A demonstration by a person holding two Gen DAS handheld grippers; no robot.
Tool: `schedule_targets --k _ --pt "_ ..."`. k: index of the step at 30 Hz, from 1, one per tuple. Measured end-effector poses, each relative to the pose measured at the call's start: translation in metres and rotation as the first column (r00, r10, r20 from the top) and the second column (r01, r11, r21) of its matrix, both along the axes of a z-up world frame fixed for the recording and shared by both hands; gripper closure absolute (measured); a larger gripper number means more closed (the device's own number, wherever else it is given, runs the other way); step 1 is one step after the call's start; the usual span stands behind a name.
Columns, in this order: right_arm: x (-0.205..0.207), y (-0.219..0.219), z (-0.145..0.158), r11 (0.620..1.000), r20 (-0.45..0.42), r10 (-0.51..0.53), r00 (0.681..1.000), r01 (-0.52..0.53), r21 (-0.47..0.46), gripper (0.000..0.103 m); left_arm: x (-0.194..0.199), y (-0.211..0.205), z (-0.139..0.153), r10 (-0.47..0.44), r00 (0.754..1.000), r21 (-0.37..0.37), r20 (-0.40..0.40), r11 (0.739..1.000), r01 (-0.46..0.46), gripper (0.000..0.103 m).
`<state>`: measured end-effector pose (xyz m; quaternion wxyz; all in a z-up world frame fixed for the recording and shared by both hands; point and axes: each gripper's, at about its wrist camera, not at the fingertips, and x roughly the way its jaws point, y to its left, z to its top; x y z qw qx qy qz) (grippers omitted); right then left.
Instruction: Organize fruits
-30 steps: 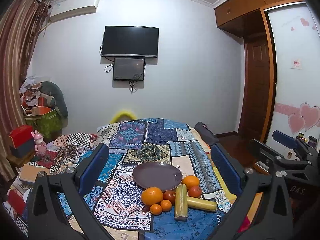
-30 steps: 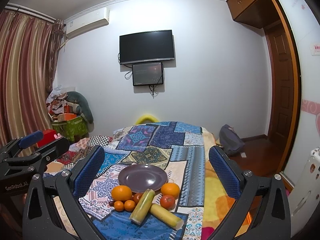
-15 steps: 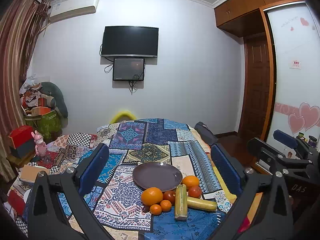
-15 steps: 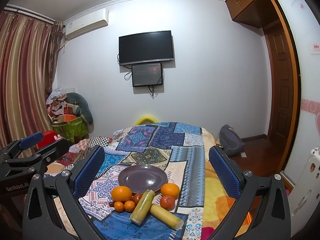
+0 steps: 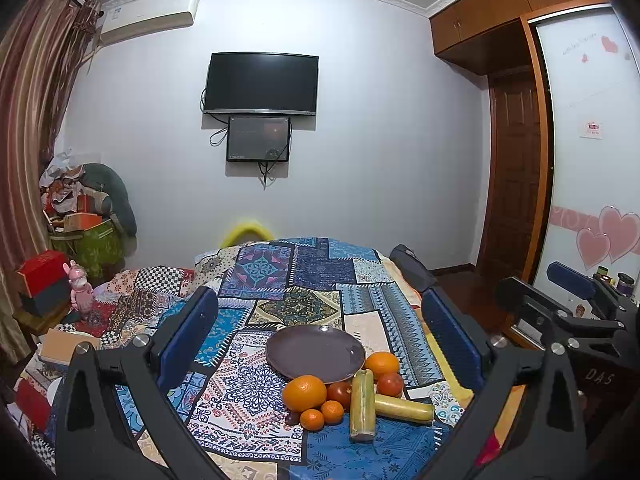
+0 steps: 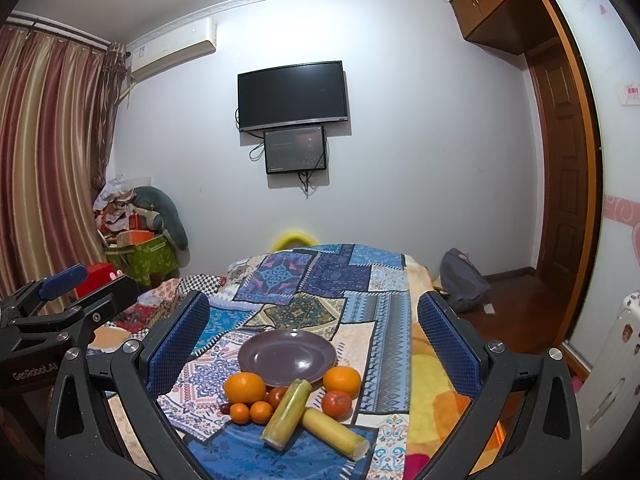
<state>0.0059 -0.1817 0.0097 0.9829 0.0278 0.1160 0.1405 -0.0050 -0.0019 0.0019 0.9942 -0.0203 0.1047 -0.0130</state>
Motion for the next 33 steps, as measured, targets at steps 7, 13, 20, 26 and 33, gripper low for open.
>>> schedule_targets --k 7,13,20,26,33 --pt "0.008 -0.003 -0.006 1.000 -0.033 0.006 0.999 -0.005 0.016 0.000 0.006 0.000 -0.002 0.007 1.000 0.005 -0.018 1.000 -0.007 0.003" --pt "0.027 -0.008 -0.019 1.000 -0.102 0.024 0.994 -0.023 0.016 0.015 0.023 0.007 -0.010 -0.001 0.997 -0.015 -0.082 1.000 0.000 0.015" --pt "0.069 -0.017 -0.051 0.999 -0.263 0.048 0.964 -0.047 0.008 0.037 0.068 0.021 -0.035 -0.005 0.974 -0.047 -0.226 0.999 -0.006 0.031" --pt "0.097 -0.022 -0.077 0.999 -0.352 0.037 0.935 -0.046 -0.017 0.041 0.110 0.032 -0.068 -0.013 0.938 -0.066 -0.346 0.998 -0.010 0.033" --pt "0.125 -0.023 -0.102 0.996 -0.447 0.059 0.893 -0.080 -0.027 0.042 0.152 0.038 -0.112 -0.044 0.873 -0.077 -0.486 0.997 0.008 0.033"
